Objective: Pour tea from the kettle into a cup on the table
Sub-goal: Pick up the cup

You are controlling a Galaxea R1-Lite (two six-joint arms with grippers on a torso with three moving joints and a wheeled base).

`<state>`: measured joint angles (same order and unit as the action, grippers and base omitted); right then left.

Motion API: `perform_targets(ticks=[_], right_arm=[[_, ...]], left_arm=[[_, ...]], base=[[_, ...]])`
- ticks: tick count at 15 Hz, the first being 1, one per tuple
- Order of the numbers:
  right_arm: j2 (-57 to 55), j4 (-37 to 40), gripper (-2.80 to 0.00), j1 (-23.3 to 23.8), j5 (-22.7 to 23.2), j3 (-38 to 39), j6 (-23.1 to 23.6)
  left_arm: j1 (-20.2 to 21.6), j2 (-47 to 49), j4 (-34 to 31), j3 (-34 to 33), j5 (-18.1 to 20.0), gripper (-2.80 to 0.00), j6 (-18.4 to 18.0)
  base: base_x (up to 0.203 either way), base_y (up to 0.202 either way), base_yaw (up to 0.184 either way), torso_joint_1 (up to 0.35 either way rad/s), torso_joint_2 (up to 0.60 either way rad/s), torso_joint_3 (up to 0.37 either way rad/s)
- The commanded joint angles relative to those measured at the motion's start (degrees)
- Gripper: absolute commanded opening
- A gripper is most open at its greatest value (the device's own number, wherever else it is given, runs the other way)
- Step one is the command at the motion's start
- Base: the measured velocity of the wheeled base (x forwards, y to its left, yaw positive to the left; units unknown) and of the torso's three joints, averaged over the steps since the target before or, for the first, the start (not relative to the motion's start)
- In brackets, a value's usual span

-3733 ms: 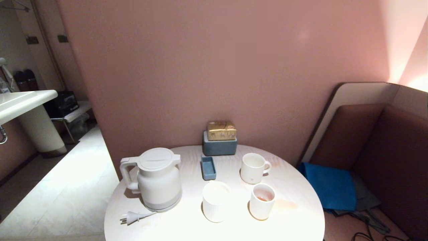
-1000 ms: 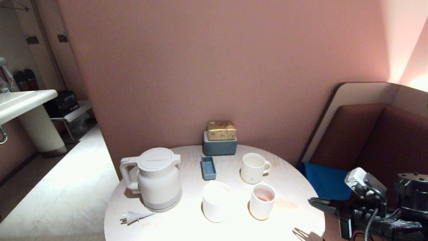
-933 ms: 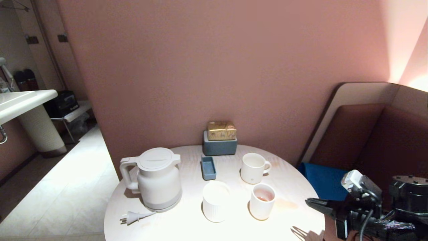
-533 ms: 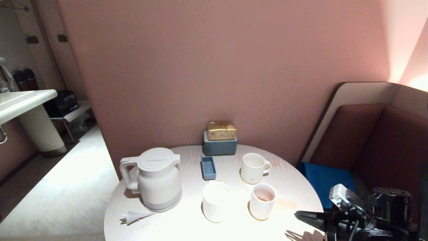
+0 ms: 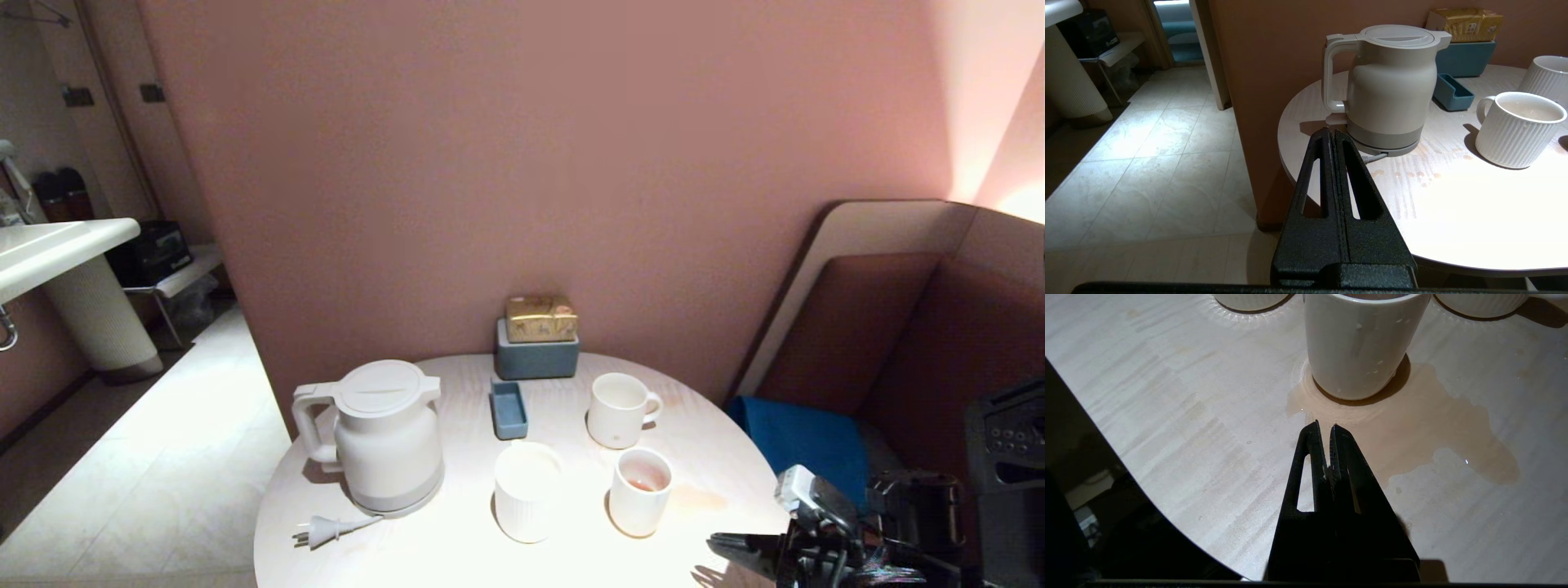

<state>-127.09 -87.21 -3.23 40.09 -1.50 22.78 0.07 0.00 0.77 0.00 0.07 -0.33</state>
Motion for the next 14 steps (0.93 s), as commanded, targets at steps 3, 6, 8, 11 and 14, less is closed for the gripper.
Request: perform_targets(ticks=[3, 6, 8, 11, 14], right_arm=[[-3.2, -2.5, -2.80, -3.5, -0.2, -2.0, -0.2], [-3.4, -2.5, -2.80, -5.6, -0.4, -2.7, -0.2], [-4.1, -2.3, -2.80, -6.1, -0.8, -3.7, -1.0], [-4.5, -2.4, 0.00, -6.8, -3.2, -4.7, -1.8], [-4.5, -2.5, 0.00, -6.8, -3.2, -4.7, -1.8]], left_arm=[[0.0, 0.1, 0.0, 0.0, 0.0, -2.80, 0.0], [0.0, 0.1, 0.0, 0.0, 0.0, -2.80, 0.0], [0.0, 0.1, 0.0, 0.0, 0.0, -2.80, 0.0], [0.0, 0.1, 0.0, 0.0, 0.0, -2.80, 0.0], [0.0, 0.1, 0.0, 0.0, 0.0, -2.80, 0.0]], base=[[0.000, 0.000, 0.000, 0.000, 0.00, 0.000], [0.000, 0.000, 0.000, 0.000, 0.00, 0.000], [0.000, 0.000, 0.000, 0.000, 0.00, 0.000], [0.000, 0.000, 0.000, 0.000, 0.00, 0.000], [0.000, 0.000, 0.000, 0.000, 0.00, 0.000]])
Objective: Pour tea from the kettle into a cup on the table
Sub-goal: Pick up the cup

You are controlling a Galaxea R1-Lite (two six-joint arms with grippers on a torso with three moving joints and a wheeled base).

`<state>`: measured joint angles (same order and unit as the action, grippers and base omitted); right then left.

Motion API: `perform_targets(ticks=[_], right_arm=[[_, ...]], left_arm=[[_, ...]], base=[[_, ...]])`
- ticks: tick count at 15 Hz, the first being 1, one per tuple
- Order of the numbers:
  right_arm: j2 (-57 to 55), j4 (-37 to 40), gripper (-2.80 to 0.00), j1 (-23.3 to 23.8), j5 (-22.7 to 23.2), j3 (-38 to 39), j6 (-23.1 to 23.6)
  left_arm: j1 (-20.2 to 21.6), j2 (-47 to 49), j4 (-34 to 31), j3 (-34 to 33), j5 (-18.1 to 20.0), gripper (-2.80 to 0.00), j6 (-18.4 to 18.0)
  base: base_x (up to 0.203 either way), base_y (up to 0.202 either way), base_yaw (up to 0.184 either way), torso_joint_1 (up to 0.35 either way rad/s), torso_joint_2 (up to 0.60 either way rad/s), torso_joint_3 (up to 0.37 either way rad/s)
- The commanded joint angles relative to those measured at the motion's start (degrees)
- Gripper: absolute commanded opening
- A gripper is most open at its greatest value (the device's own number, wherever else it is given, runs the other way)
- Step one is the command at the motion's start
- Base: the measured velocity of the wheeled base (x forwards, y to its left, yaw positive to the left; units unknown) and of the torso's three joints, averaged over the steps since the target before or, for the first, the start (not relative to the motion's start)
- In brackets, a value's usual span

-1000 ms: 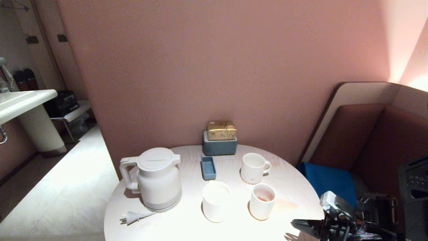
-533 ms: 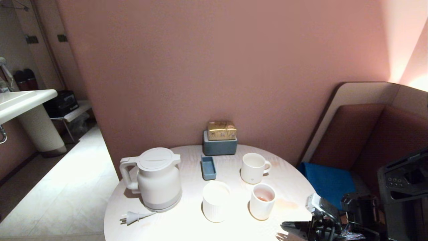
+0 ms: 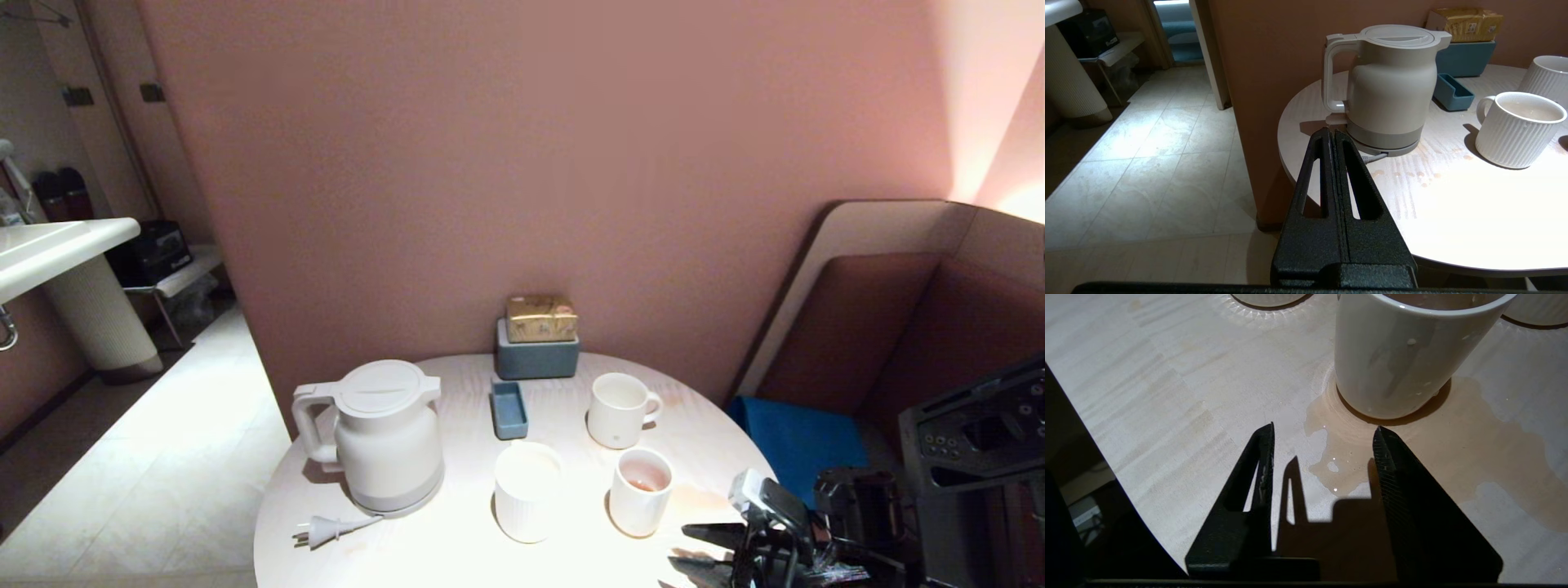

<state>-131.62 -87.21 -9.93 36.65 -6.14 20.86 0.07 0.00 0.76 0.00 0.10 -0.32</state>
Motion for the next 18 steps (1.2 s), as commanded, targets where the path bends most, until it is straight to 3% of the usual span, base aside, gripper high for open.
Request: perform_targets(ticks=[1, 9, 18], right_arm=[[0.1, -2.5, 0.00, -0.1, 0.2, 0.3, 0.1], [-4.8, -2.2, 0.00, -0.5, -5.6, -9.6, -2.0], [-6.1, 1.4, 0.00, -5.3, -8.9, -15.8, -3.7]], left_arm=[[0.0, 0.1, 0.0, 0.0, 0.0, -2.80, 0.0], [0.0, 0.1, 0.0, 0.0, 0.0, -2.80, 0.0], [0.0, 0.1, 0.0, 0.0, 0.0, -2.80, 0.0]], base=[[0.000, 0.000, 0.000, 0.000, 0.00, 0.000], [0.000, 0.000, 0.000, 0.000, 0.00, 0.000], [0.000, 0.000, 0.000, 0.000, 0.00, 0.000]])
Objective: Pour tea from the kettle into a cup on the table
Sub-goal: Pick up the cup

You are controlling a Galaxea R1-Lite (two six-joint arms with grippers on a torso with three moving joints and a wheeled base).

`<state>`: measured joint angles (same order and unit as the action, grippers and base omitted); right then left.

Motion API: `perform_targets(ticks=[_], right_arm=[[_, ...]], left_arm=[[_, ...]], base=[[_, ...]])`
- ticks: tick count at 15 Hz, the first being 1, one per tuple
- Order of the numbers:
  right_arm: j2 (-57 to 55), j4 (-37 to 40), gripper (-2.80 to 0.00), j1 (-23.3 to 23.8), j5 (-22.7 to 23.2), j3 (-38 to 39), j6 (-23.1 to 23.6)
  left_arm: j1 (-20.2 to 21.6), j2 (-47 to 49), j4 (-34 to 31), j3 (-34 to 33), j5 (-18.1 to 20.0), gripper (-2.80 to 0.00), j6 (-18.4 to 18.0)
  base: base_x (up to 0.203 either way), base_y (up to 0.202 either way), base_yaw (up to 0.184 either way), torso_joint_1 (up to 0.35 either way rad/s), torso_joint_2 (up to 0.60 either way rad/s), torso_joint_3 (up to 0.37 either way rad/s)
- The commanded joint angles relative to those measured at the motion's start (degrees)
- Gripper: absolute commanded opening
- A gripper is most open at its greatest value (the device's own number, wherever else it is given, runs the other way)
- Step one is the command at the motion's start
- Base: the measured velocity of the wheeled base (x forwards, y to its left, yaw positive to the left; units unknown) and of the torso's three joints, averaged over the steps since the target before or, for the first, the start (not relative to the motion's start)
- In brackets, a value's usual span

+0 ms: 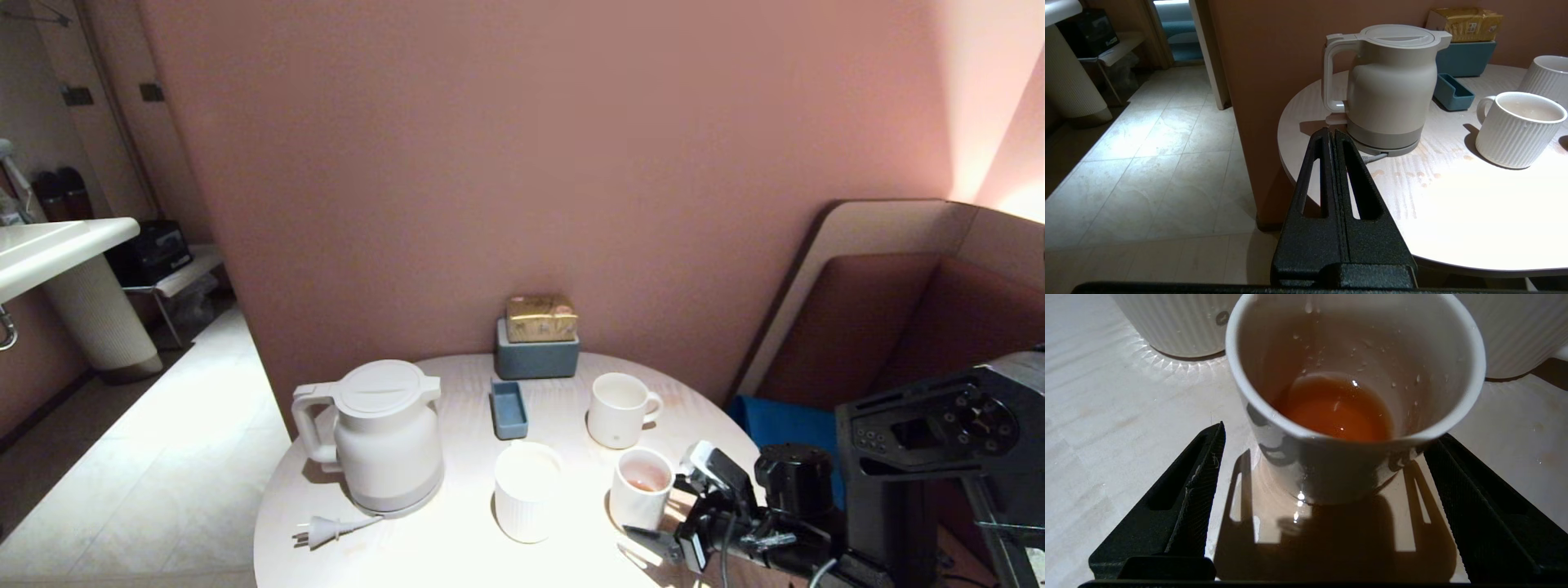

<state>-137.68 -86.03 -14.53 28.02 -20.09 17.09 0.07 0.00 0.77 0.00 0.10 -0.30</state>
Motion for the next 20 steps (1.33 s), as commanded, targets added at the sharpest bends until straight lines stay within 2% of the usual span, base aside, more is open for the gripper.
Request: perform_targets(ticks=[1, 7, 14, 15, 20], right_arm=[[-0.1, 1.4, 0.00, -0.9, -0.4, -2.9, -0.2], [-0.1, 5.2, 0.00, -3.0, -1.8, -6.5, -1.6], [-0.4, 5.3, 0.00, -3.0, -1.8, -7.1, -2.8], [-0.4, 5.3, -2.80, -3.0, -1.8, -7.1, -2.8], [-0.8, 5.3, -2.80, -3.1, -1.8, -7.4, -2.8]], left_arm=[[0.0, 0.1, 0.0, 0.0, 0.0, -2.80, 0.0], [0.0, 0.1, 0.0, 0.0, 0.0, -2.80, 0.0], [0.0, 0.1, 0.0, 0.0, 0.0, -2.80, 0.0], [0.0, 0.1, 0.0, 0.0, 0.0, -2.80, 0.0], [0.0, 0.1, 0.0, 0.0, 0.0, -2.80, 0.0]], base=[[0.000, 0.000, 0.000, 0.000, 0.00, 0.000], [0.000, 0.000, 0.000, 0.000, 0.00, 0.000], [0.000, 0.000, 0.000, 0.000, 0.00, 0.000], [0.000, 0.000, 0.000, 0.000, 0.00, 0.000], [0.000, 0.000, 0.000, 0.000, 0.00, 0.000]])
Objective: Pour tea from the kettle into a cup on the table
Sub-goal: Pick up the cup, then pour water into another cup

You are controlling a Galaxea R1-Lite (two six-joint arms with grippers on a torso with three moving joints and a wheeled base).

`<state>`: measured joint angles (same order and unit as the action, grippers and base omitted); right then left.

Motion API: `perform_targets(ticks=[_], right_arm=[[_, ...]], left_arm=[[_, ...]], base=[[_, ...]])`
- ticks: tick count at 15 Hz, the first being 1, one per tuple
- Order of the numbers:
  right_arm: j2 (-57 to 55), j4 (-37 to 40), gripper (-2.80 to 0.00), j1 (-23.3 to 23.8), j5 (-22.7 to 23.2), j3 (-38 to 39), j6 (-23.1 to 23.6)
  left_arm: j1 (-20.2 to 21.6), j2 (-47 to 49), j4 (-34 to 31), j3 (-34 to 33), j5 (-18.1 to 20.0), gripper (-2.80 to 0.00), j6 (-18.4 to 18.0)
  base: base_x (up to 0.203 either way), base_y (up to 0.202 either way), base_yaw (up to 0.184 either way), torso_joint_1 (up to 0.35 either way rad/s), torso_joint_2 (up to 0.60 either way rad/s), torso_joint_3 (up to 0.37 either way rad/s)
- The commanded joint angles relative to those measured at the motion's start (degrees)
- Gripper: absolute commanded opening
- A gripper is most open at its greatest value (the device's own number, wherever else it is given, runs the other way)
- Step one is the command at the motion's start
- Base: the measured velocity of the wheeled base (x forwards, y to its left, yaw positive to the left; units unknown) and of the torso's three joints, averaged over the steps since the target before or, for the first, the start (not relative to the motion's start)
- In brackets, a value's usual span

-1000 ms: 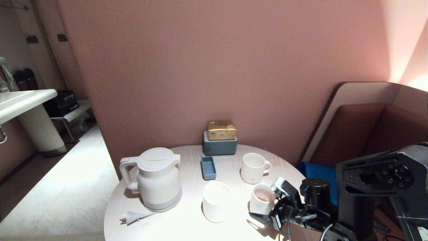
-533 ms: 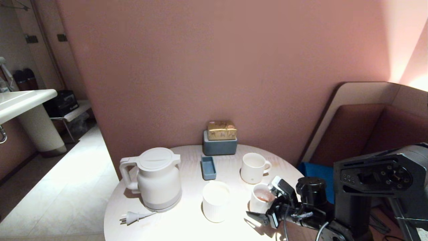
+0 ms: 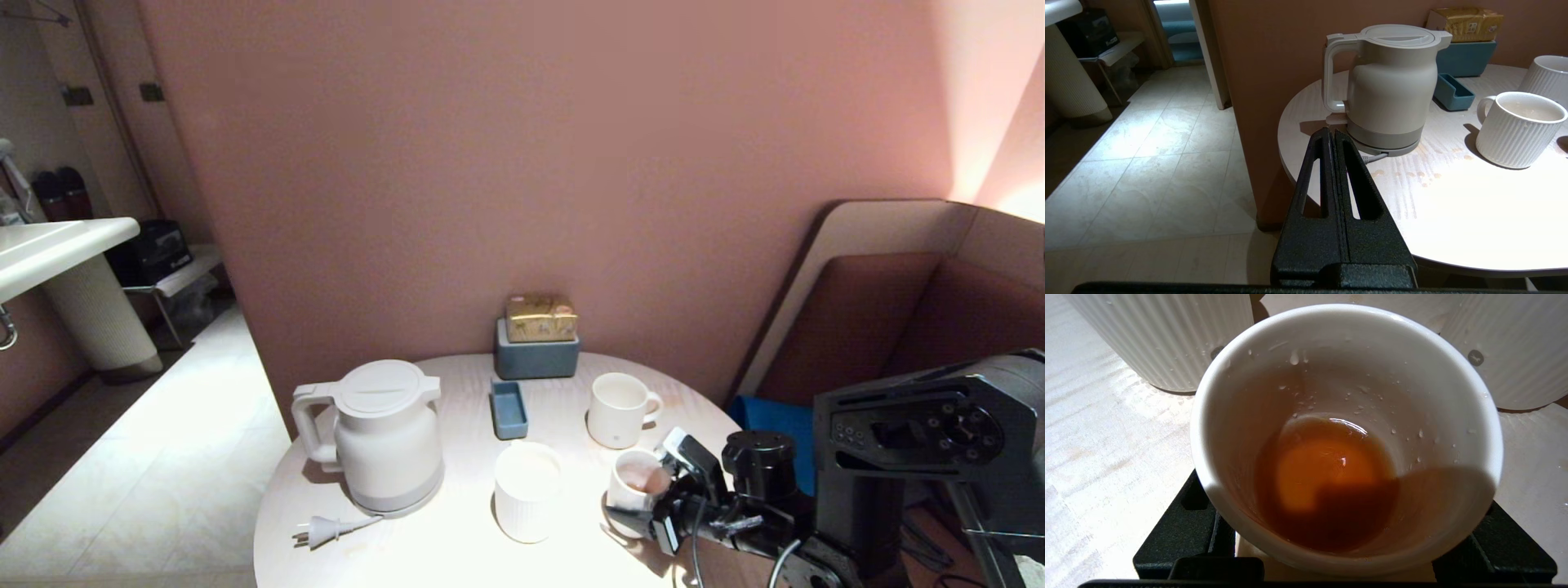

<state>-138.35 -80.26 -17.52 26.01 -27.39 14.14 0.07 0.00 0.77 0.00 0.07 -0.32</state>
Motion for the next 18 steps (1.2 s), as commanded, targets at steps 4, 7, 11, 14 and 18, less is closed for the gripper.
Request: perform_targets(ticks=[4, 7, 11, 14, 18], right_arm=[[0.0, -0.6, -2.80, -1.0, -0.4, 0.0, 0.1], [2.6, -0.3, -2.80, -1.3, -2.8, 0.1, -0.1], [12.2, 9.0, -2.80, -1.3, -4.6, -0.3, -2.0], [18.0, 16.5, -2.80, -1.7, -6.8, -1.8, -2.3], [21.9, 23.8, -2.80, -4.7, -11.6, -5.7, -3.9]], left_arm=[[0.0, 0.1, 0.0, 0.0, 0.0, -2.80, 0.0], [0.0, 0.1, 0.0, 0.0, 0.0, -2.80, 0.0], [0.0, 0.1, 0.0, 0.0, 0.0, -2.80, 0.0], [0.0, 0.1, 0.0, 0.0, 0.0, -2.80, 0.0], [0.0, 0.1, 0.0, 0.0, 0.0, -2.80, 0.0]], base=[[0.000, 0.000, 0.000, 0.000, 0.00, 0.000], [0.000, 0.000, 0.000, 0.000, 0.00, 0.000], [0.000, 0.000, 0.000, 0.000, 0.00, 0.000], [0.000, 0.000, 0.000, 0.000, 0.00, 0.000], [0.000, 0.000, 0.000, 0.000, 0.00, 0.000]])
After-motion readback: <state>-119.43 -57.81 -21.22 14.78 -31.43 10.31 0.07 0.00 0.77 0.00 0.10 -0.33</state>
